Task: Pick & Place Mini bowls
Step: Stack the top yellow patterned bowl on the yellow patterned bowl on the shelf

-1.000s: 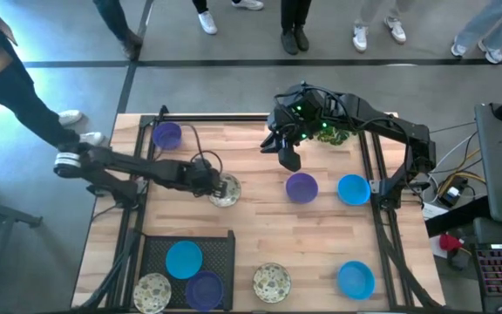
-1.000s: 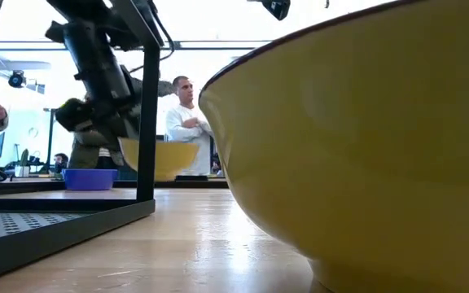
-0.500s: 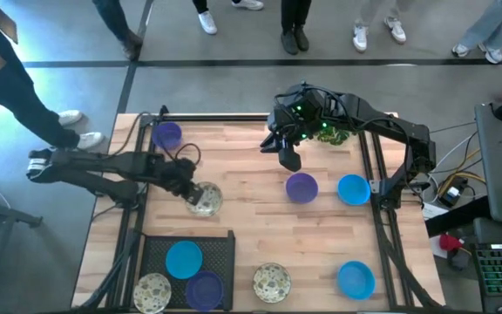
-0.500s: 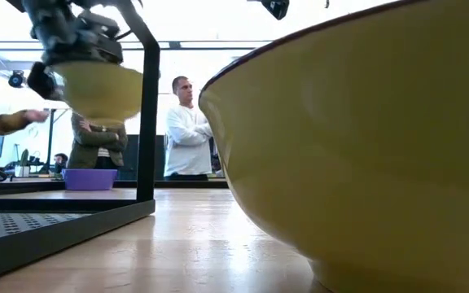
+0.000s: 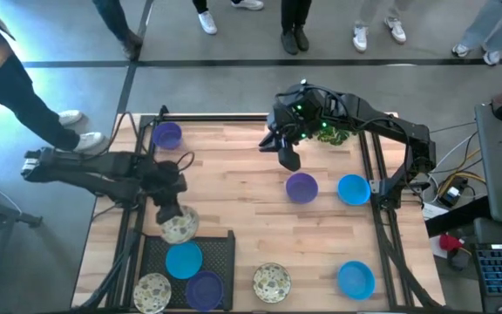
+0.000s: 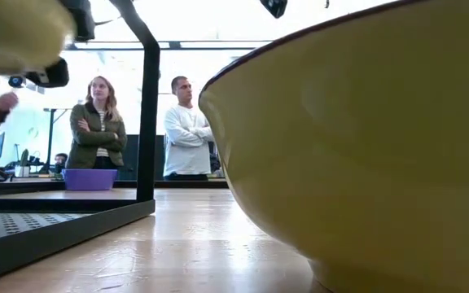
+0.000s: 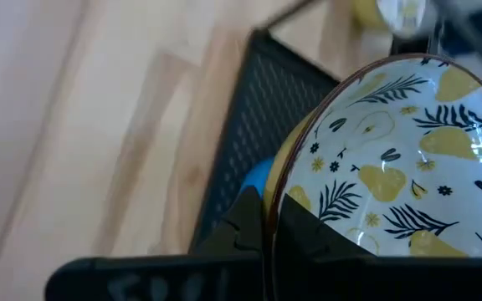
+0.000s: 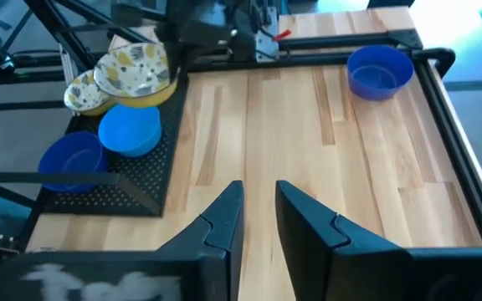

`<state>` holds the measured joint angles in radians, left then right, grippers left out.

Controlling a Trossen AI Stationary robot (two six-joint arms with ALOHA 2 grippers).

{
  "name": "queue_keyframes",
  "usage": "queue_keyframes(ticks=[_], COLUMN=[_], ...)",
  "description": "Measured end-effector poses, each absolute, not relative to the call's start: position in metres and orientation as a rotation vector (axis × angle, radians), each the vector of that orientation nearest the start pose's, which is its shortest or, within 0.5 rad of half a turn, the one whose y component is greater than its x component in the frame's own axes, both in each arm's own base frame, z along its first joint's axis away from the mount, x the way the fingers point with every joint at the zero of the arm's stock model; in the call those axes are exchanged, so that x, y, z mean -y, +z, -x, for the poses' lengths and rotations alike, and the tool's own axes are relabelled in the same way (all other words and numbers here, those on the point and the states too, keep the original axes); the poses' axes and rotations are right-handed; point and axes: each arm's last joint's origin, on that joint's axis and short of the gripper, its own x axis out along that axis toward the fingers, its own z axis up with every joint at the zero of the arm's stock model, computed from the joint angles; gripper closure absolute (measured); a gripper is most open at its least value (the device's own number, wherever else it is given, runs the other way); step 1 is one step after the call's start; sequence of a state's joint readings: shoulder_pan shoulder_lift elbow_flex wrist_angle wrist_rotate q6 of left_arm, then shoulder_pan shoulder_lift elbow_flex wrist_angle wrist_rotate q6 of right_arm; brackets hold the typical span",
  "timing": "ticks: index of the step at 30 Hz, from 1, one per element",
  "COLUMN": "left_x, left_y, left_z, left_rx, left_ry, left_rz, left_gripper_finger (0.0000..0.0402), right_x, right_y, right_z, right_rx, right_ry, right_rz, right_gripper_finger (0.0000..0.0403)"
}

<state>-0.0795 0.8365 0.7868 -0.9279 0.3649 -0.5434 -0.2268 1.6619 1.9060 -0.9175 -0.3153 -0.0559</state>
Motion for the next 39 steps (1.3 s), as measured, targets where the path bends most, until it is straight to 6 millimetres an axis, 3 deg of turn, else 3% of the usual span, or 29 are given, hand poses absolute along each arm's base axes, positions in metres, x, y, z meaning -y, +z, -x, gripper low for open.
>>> queue_keyframes(ticks=[15,23,39], left_x=[0.096,0.130,0.178], left_y=[0.258,0.245,0.222], left_z=[-0.138,-0.141,-0.135], left_rx=[-1.197,-1.244,-1.361], left_ry=[-0.352,-0.382,-0.424], left_rz=[0.409,0.385,0.352], left_gripper_finger=[0.0397,0.0397,0.0397], right_x=[0.069,0.069,0.069], right_y=[0.429,0.429,0.429], right_z=[-0.339,-0.339,-0.339], right_rx=[-0.585,-0.587,-0.586], right_ry=[0.097,0.102,0.106], right_rz=[-0.128,-0.114,-0.101], right_gripper_finger=[0.0338,0.0337,0.0340])
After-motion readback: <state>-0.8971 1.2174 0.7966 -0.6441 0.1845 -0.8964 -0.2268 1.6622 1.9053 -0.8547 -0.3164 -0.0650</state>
